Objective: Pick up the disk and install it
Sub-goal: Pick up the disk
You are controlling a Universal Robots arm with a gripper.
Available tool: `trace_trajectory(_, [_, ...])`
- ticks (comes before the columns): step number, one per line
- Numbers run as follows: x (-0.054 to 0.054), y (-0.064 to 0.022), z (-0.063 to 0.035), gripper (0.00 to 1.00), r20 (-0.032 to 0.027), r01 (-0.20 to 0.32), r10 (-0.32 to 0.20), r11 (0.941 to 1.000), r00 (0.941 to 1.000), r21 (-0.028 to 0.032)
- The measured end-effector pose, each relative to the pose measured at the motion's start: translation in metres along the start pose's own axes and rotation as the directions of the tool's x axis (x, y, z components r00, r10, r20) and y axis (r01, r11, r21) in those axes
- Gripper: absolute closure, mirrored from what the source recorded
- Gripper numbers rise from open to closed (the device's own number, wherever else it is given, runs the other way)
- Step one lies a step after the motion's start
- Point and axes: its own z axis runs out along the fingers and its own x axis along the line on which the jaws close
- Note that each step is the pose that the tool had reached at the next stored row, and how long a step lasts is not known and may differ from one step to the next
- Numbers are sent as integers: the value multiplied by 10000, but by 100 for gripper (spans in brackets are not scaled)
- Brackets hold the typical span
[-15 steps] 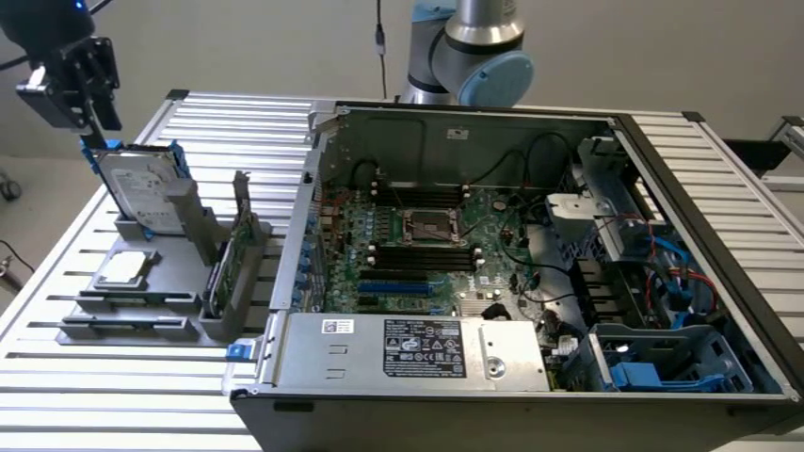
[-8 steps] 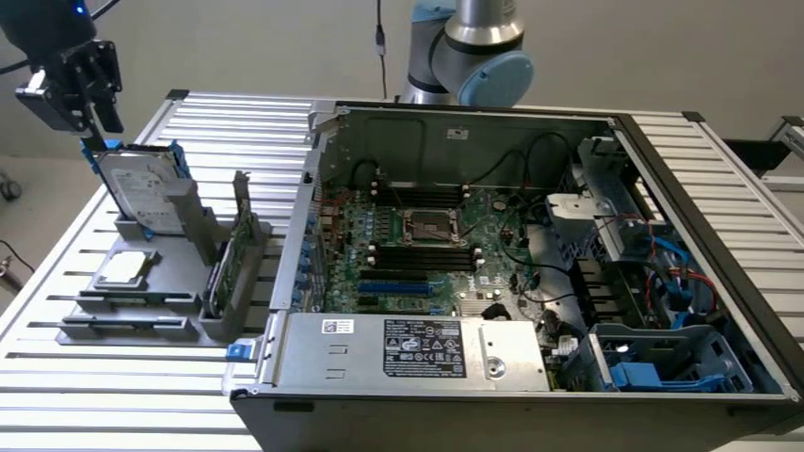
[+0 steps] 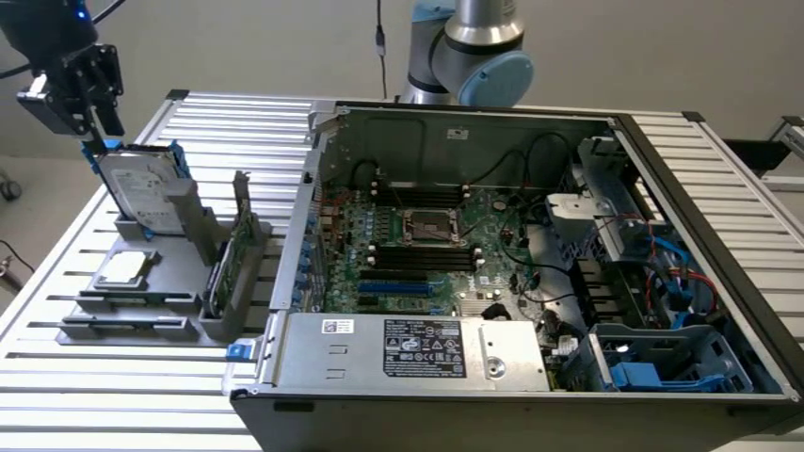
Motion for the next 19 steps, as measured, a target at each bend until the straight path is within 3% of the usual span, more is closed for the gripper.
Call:
trace_trajectory(12, [0,8,185,52,-8,0,0,10000,10000,8])
trace_trajectory(14, [0,8,217,52,-7,-1,1,10000,10000,29])
trace_trajectory(19, [7,6,262,52,-4,-5,5,9999,10000,148])
